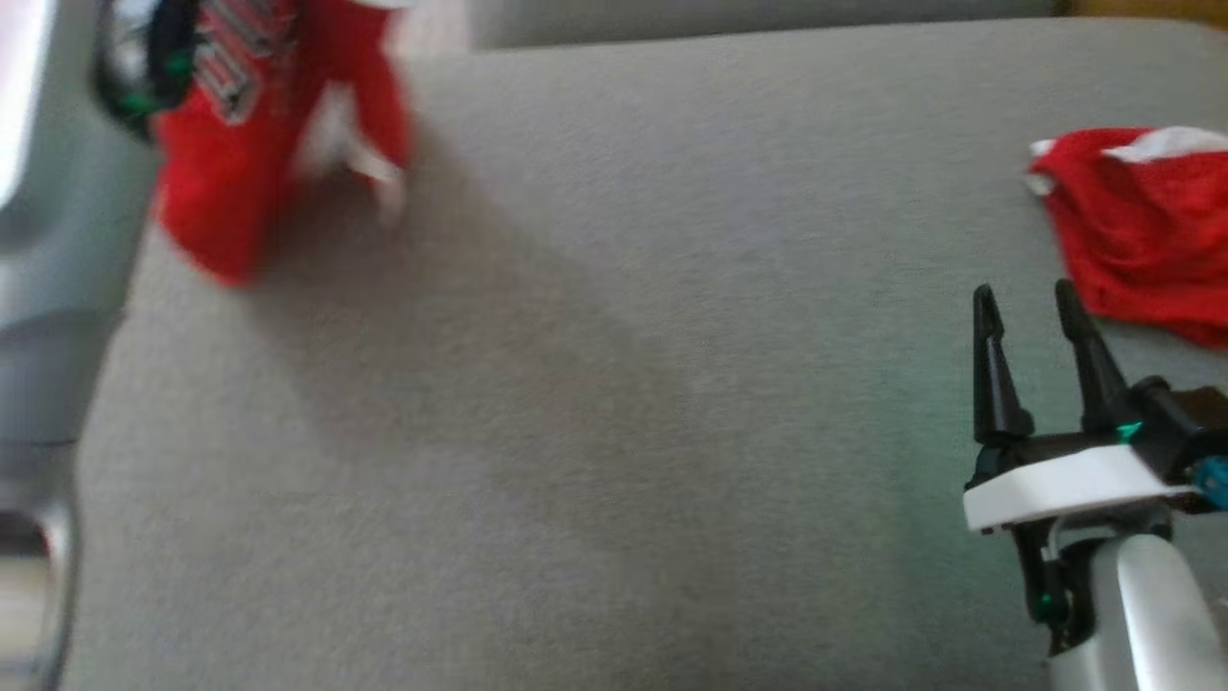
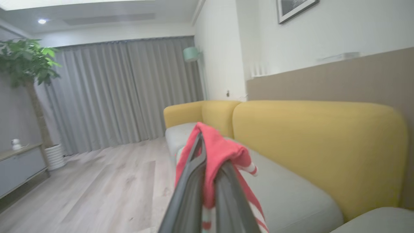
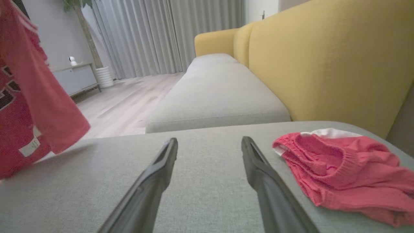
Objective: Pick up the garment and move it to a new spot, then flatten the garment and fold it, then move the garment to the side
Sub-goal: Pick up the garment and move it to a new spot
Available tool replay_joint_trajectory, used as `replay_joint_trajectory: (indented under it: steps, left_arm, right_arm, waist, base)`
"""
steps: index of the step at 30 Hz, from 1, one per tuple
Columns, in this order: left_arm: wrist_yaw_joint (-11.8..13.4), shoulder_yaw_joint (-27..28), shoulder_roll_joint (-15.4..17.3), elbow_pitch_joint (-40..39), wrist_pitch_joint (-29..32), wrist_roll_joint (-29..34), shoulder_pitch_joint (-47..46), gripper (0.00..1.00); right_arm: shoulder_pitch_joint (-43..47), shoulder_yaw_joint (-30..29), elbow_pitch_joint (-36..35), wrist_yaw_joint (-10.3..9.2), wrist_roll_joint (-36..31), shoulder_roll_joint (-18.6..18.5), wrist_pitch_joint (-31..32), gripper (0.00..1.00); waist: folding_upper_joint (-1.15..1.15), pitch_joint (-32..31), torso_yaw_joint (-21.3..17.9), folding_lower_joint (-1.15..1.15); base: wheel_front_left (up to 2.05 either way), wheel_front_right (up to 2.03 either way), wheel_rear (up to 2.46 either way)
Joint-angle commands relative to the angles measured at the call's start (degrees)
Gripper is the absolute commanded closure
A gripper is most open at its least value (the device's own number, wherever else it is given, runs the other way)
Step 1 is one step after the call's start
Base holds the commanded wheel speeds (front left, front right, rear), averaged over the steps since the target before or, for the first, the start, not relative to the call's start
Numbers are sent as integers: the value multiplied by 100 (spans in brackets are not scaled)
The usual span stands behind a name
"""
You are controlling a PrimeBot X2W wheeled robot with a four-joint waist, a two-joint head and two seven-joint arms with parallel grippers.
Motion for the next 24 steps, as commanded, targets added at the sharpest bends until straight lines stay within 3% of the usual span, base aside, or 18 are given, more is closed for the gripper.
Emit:
replay_joint_trajectory:
  steps: [1, 2, 5, 9, 18, 24]
  left_arm:
    - [90, 110, -10, -262, 75, -28, -519, 100]
    - [90, 110, -10, -262, 75, -28, -519, 100]
    - [254, 100, -447, -357, 144, -146, -779, 100]
    - [355, 108, -642, -343, 151, -258, -733, 100]
    - [723, 385, -562, -173, -138, -842, 1238, 100]
    - [926, 739, -333, 419, -608, -1177, 2694, 100]
  right_arm:
    - [-104, 195, -45, -4, 92, -26, -128, 0]
    - [-104, 195, -45, -4, 92, -26, -128, 0]
    - [-174, 297, 183, -4, 195, -26, -284, 0]
    - [-231, 329, 330, -4, 251, -26, -402, 0]
    - [-243, 32, 518, -4, 126, -26, -501, 0]
    - [-277, -75, 516, -4, 46, -26, -510, 0]
  waist:
    - [-1, -372, -434, 3]
    - [-1, -372, -434, 3]
    - [-1, -371, -593, 3]
    - [-1, -284, -661, 3]
    - [-1, -25, -519, 3]
    - [-1, 224, -444, 3]
  base:
    - [0, 0, 0]
    - [0, 0, 0]
    - [0, 0, 0]
    - [0, 0, 0]
    - [0, 0, 0]
    - [0, 0, 0]
